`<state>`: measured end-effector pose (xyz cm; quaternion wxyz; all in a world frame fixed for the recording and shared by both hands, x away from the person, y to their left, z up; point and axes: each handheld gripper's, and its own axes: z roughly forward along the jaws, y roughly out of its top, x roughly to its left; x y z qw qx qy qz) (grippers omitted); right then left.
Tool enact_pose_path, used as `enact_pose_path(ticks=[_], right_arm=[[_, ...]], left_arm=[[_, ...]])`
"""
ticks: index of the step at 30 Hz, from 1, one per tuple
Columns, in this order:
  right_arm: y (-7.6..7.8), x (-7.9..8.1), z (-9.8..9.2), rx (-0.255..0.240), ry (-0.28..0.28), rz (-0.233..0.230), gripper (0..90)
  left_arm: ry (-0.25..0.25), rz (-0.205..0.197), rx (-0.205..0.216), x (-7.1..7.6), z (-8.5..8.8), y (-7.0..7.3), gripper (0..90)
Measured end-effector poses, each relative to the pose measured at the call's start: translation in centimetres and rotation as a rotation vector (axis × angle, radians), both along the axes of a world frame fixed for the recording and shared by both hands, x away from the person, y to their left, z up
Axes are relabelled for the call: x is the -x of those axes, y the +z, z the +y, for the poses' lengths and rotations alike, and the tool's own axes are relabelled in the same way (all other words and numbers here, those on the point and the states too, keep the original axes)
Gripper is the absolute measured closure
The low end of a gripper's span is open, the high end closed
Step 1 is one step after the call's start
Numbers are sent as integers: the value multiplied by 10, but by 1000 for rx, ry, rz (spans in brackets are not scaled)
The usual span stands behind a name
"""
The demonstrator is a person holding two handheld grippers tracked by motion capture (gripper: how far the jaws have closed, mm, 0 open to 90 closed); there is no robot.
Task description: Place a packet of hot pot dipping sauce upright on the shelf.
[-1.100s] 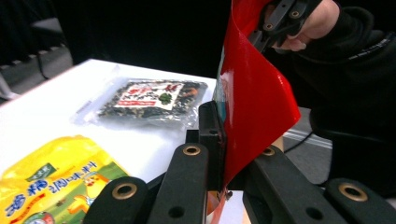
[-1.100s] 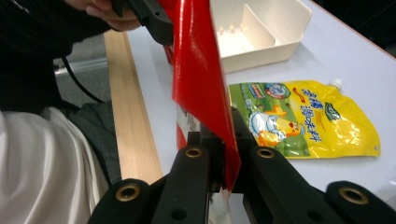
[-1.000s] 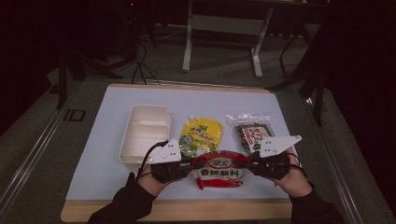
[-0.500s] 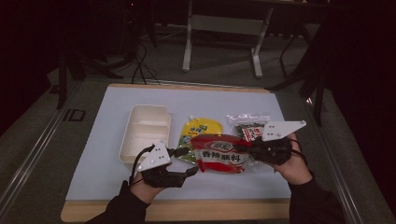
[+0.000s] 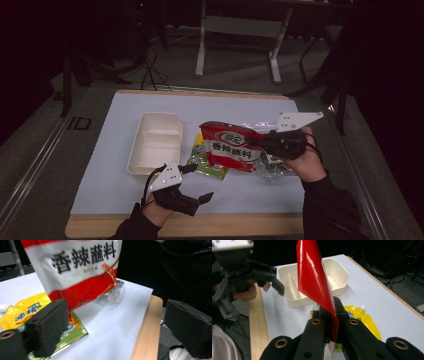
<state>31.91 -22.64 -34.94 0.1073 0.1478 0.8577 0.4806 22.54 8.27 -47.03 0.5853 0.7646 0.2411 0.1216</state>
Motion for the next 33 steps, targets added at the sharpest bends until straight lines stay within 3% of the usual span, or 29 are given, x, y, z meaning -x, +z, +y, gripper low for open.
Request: enact_pose_path(ticks=[4, 14, 33], right_arm=[[1, -8, 7, 8, 4, 2, 899], [1, -36, 31, 7, 4, -3, 900], [17, -85, 98, -65, 23, -38, 899]], left_arm=[[17, -11, -11, 4, -1, -7, 25], [5, -27, -29, 11, -3, -23, 23], [15, -22, -29, 18, 6, -34, 23]])
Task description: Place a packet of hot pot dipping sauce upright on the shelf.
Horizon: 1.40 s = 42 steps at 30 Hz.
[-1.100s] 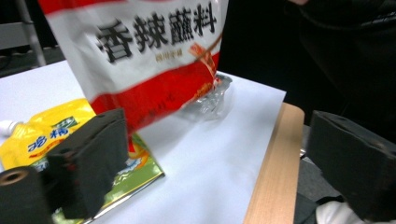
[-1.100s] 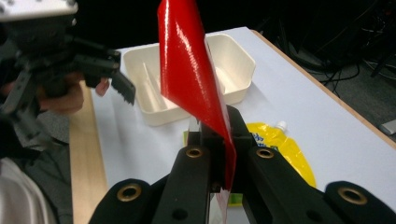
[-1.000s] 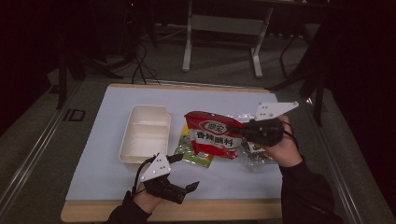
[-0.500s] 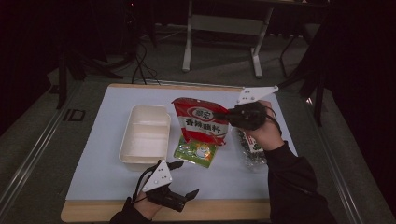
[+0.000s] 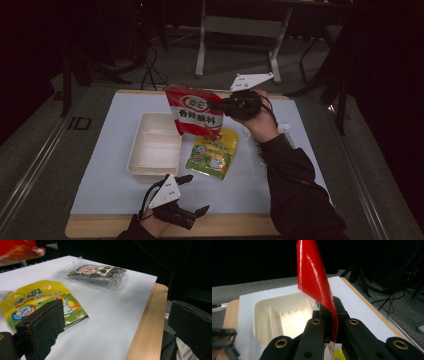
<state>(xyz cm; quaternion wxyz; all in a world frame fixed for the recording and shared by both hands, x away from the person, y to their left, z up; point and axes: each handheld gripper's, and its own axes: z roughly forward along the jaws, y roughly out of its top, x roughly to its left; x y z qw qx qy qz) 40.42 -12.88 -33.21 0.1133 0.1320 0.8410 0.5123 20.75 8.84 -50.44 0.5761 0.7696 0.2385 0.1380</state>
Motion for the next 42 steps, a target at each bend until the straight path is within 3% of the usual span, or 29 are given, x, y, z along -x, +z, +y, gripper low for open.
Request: enact_pose_path(ticks=[18, 30, 42], right_arm=[[-17, -38, 56, -20, 40, 28, 900], [-39, -58, 93, -51, 18, 42, 900], [-63, -64, 115, -53, 24, 49, 900]], left_arm=[[18, 14, -7, 7, 6, -6, 23], [41, 17, 6, 7, 12, -5, 23], [40, 13, 3, 8, 13, -6, 23]])
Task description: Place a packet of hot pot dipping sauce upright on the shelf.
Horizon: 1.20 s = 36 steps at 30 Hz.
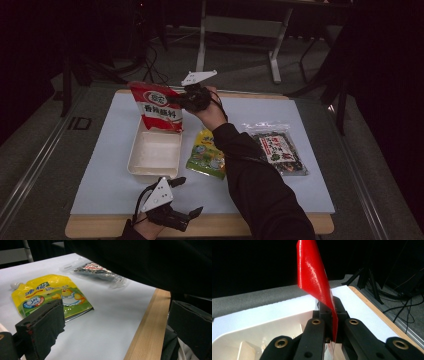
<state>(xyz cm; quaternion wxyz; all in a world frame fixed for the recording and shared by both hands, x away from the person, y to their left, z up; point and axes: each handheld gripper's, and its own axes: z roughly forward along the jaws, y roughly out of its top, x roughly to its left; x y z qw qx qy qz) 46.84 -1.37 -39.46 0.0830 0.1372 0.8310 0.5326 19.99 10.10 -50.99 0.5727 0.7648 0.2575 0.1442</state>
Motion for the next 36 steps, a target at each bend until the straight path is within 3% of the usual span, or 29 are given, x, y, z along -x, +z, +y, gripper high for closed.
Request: enact_pose_path(ticks=[5, 12, 18, 22, 24, 36], right_arm=[[-11, 0, 6, 22, -7, 6, 899], [-19, 0, 13, 11, -8, 37, 899], [-31, -2, 13, 35, -18, 84, 887], [-28, -1, 7, 67, -33, 89, 778], [-26, 0, 2, 82, -44, 87, 767], [-17, 16, -28, 66, -64, 52, 643]], left_arm=[[-2, 2, 1, 0, 0, 0, 23], [-2, 2, -4, 0, -1, -1, 23], [0, 4, -1, 0, 0, -1, 23], [-3, 3, -4, -1, -1, -2, 23], [-3, 4, -5, -1, -1, -2, 23], [-8, 12, -18, -2, -4, -5, 23]])
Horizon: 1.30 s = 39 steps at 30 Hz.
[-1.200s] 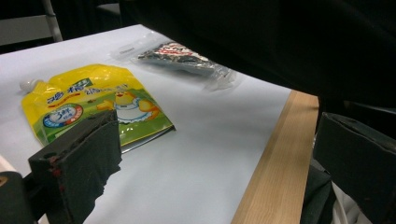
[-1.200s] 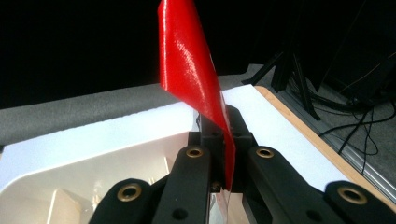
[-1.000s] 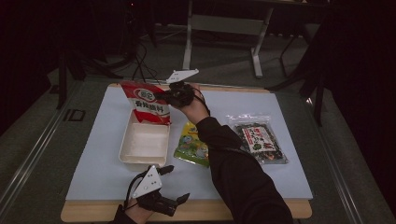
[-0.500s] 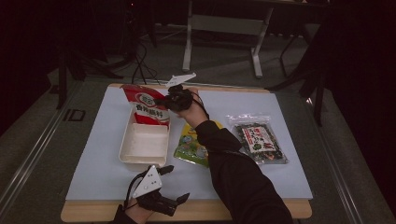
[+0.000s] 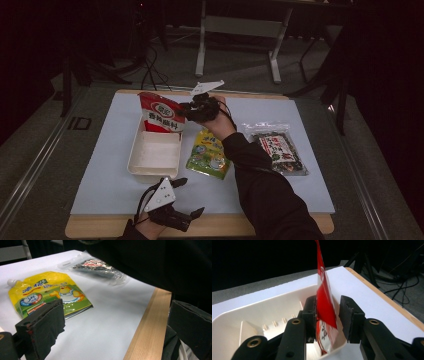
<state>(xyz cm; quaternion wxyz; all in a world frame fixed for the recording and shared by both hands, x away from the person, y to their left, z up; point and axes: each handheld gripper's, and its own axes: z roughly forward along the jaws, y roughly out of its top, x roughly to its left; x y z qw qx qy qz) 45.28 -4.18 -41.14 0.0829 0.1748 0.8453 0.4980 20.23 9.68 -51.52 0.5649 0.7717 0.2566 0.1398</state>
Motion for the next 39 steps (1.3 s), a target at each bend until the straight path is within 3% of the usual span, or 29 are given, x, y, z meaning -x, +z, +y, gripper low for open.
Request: enact_pose_path(ticks=[6, 10, 12, 24, 26, 27, 32, 35, 39], right_arm=[[9, 9, -23, -15, -18, -22, 568], [10, 15, -37, -4, -30, -38, 553], [8, 23, -56, 17, -46, -52, 544], [-3, 34, -137, 71, -147, -56, 590], [-3, 34, -137, 71, -147, -56, 590], [-7, 33, -159, 73, -187, -45, 626], [-11, 31, -193, 68, -253, -31, 696], [-16, 28, -216, 63, -301, -11, 793], [-26, 23, -239, 92, -347, 8, 888]], left_arm=[[-7, 5, -6, -1, -2, -2, 23], [-6, 5, -4, -1, -2, -2, 23], [-5, 4, -3, -2, -2, -2, 23], [-17, -2, 4, -4, -6, -2, 23], [-19, -1, 4, -4, -6, -3, 23], [-20, 3, 8, -4, -6, -3, 23], [-14, 3, 9, -4, -6, -3, 23], [-14, 4, 10, -4, -6, -4, 23], [-14, 7, 5, -5, -6, -4, 23]])
